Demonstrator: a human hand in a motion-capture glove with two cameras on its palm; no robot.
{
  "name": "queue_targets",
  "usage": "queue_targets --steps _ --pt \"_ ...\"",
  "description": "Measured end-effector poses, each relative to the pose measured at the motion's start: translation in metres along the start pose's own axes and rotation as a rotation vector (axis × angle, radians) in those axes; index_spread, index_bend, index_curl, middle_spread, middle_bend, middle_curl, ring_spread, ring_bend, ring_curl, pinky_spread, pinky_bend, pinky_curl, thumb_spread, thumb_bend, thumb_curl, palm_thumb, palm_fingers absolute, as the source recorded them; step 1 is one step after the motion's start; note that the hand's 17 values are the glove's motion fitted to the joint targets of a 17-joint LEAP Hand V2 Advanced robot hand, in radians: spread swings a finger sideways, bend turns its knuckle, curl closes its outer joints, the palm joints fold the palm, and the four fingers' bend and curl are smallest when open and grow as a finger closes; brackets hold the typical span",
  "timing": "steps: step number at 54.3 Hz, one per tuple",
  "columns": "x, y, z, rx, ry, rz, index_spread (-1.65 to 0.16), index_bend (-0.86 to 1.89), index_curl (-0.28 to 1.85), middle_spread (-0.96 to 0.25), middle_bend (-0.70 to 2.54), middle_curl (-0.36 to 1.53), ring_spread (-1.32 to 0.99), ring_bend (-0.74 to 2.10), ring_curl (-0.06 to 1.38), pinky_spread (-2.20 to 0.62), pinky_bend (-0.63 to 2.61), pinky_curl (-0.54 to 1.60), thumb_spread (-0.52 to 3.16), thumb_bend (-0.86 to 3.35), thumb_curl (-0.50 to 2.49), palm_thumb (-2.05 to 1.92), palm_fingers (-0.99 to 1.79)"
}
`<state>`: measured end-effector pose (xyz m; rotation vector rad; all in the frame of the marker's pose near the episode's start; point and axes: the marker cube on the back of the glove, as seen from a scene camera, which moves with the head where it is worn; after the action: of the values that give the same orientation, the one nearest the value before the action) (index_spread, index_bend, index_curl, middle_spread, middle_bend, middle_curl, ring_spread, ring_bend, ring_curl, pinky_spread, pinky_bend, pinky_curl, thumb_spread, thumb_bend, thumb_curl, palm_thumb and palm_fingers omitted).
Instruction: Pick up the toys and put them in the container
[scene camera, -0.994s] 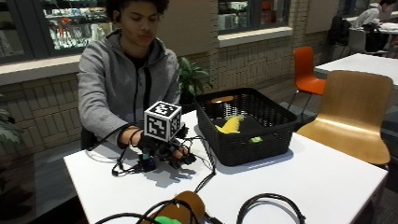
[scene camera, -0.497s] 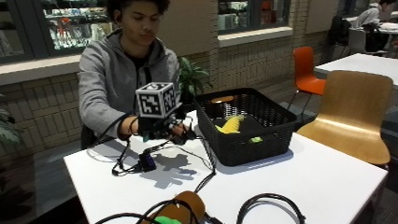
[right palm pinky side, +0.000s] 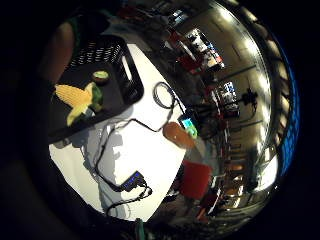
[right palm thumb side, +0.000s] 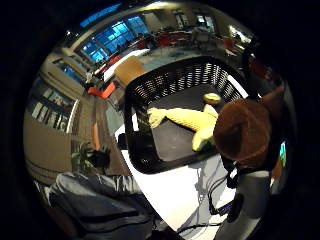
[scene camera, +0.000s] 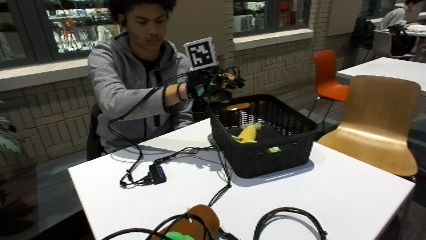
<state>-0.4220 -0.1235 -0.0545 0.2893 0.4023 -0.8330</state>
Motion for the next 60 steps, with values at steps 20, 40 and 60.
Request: queue_targets --steps 20,40,60 --pt "-0.031 -0.022 0.008 -0.106 -0.084 -0.081 -0.12 1.34 0.63 -0.14 0.34 0.53 -0.18 0.18 0.20 -0.03 0.42 0.33 1.31 0.07 0.38 0.69 0.15" --pt "0.018 0.013 0.009 -0.192 -0.077 0.004 -0.16 0.21 0.34 0.01 0.13 0.43 -0.09 0.17 0.24 -0.03 0.69 0.40 1.23 -0.03 0.31 0.37 -0.16" --pt "0.205 0.110 0.038 -0.333 -0.023 0.391 -0.20 0.14 0.33 0.03 0.17 0.35 -0.08 0.19 0.24 -0.02 0.67 0.38 1.20 -0.02 0.32 0.31 -0.10"
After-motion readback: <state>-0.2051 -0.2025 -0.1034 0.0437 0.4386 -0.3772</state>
